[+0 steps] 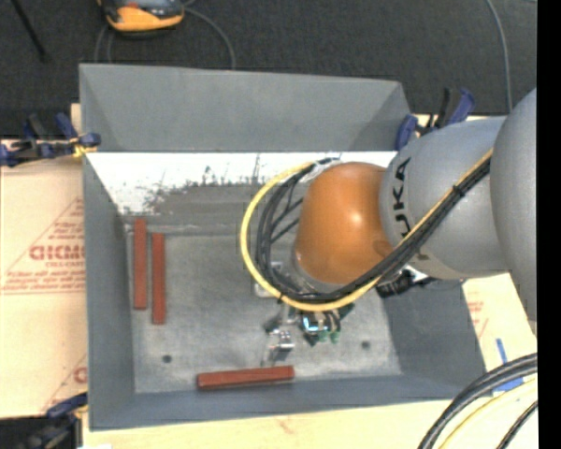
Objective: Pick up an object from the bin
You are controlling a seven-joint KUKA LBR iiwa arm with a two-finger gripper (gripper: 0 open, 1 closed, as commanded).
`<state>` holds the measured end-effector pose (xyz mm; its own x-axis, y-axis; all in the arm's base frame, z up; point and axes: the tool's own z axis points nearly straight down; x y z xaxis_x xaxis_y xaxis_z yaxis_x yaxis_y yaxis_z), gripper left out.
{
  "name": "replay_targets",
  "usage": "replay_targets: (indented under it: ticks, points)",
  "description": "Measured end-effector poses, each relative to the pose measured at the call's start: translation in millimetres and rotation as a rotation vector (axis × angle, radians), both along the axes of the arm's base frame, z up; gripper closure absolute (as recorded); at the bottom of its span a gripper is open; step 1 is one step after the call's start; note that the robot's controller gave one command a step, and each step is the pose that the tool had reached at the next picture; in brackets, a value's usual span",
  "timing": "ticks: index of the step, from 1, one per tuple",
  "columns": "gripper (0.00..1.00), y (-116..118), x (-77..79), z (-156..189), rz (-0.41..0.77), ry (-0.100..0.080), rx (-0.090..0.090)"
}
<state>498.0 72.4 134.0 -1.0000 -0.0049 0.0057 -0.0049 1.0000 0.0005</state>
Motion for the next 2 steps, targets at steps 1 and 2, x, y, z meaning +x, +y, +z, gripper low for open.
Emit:
replay_targets:
  ticks: [1, 2]
  points:
    - [0.00, -0.2, 2.0, 4.1, -0.002, -0.008, 0.001]
    - [0.00, -28.0, 14.6, -33.9, -0.058, -0.014, 0.002]
